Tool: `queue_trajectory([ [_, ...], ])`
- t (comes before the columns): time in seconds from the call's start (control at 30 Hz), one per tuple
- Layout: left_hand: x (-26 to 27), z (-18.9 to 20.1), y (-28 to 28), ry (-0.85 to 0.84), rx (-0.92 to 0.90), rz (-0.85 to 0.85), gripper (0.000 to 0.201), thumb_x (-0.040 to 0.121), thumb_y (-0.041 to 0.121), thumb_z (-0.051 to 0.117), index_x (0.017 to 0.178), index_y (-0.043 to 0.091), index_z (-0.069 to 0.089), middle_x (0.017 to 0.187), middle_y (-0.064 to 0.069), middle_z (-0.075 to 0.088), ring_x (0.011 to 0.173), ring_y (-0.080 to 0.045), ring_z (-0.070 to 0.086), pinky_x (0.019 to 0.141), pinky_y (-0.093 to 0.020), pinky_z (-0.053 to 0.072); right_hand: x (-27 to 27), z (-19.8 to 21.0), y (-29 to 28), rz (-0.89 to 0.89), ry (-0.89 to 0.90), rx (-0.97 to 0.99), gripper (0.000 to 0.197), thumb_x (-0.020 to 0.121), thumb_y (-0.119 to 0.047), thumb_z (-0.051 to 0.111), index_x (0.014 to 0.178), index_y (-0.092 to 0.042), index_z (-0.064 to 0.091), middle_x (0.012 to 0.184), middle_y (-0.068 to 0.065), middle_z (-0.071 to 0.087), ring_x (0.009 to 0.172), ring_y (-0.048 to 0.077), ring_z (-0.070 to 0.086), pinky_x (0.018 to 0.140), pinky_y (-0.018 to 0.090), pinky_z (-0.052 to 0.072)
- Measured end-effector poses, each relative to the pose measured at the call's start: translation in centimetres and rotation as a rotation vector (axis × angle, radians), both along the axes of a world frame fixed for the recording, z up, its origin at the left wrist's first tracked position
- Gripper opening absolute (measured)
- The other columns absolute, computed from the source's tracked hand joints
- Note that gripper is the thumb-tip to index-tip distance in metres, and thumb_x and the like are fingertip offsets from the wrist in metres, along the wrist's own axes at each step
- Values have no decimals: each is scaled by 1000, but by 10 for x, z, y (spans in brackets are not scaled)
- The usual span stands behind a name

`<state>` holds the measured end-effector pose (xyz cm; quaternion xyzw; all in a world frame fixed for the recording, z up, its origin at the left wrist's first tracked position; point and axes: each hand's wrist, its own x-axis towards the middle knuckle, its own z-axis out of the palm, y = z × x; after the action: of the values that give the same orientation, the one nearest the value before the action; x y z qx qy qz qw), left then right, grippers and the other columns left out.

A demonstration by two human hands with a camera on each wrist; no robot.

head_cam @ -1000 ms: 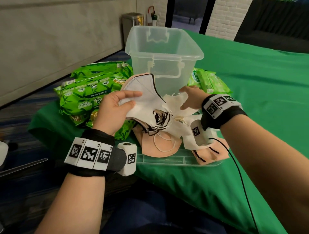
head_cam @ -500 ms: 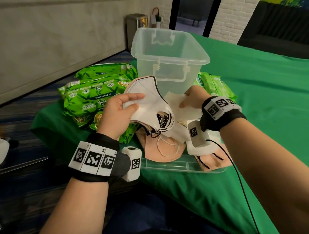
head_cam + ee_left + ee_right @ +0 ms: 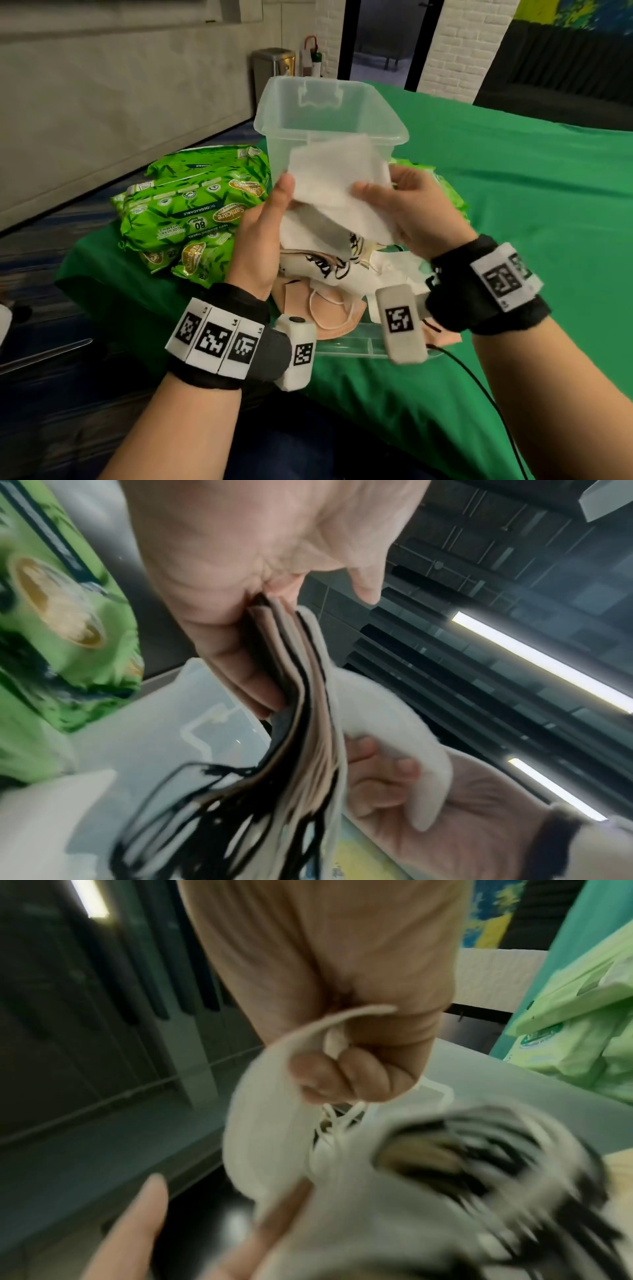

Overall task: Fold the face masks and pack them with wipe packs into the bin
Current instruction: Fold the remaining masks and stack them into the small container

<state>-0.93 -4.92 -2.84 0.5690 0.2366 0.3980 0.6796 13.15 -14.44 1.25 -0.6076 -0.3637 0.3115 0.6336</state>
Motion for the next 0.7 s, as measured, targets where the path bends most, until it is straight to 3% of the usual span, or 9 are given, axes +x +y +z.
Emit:
queue_trajectory([
  [0.07,6,2,-8,-14,10,52,31,74,47,64,80,17,71,90,-1,73,90,-19,67,85,-37,52,-8,-12,1,-2,-28,-26,21,82,-1,63,103,-1,63,93,13,69,67,14,66,65,26,57],
  [0.13,10,2,-10,12,30,128,11,87,24,62,81,17,67,82,3,71,84,-16,66,84,-36,52,-10,-18,-2,40,-26,-50,33,75,-1,69,107,0,61,98,16,69,73,19,67,68,30,58],
  [0.2,10,-2,-6,52,71,159,14,94,14,54,87,16,66,86,4,69,87,-16,66,84,-31,52,-6,-17,-9,89,-15,-88,51,60,-5,76,107,0,58,100,18,68,78,24,66,73,37,58],
  [0.3,5,-4,-3,84,116,175,14,95,16,51,95,14,66,94,2,68,96,-17,65,87,-31,50,6,-14,-21,102,-50,-148,52,46,-7,76,93,-11,56,95,16,67,77,25,65,74,42,57],
  [0.43,1,1,1,96,134,190,16,97,15,48,100,16,63,101,-1,67,99,-17,64,88,-29,50,28,-7,-35,-102,-87,-80,47,57,4,75,97,-13,56,92,11,67,73,22,65,66,40,58],
  [0.5,0,2,2,105,135,192,16,97,15,47,99,17,63,101,-2,67,97,-16,64,89,-31,50,37,0,-39,-175,-26,67,51,54,-7,76,101,-8,58,90,7,68,76,19,64,70,36,56],
  [0.57,0,3,1,122,141,177,17,97,15,47,95,17,63,96,1,67,93,-15,64,88,-31,50,39,8,-40,-142,81,243,59,49,-16,76,103,-3,58,89,3,72,82,16,67,75,29,55],
  [0.7,4,1,-5,135,129,89,20,97,13,46,90,16,65,94,0,67,99,-21,64,92,-33,48,26,18,-33,-2,171,377,52,55,-5,71,103,-8,51,84,3,72,81,16,68,72,27,55],
])
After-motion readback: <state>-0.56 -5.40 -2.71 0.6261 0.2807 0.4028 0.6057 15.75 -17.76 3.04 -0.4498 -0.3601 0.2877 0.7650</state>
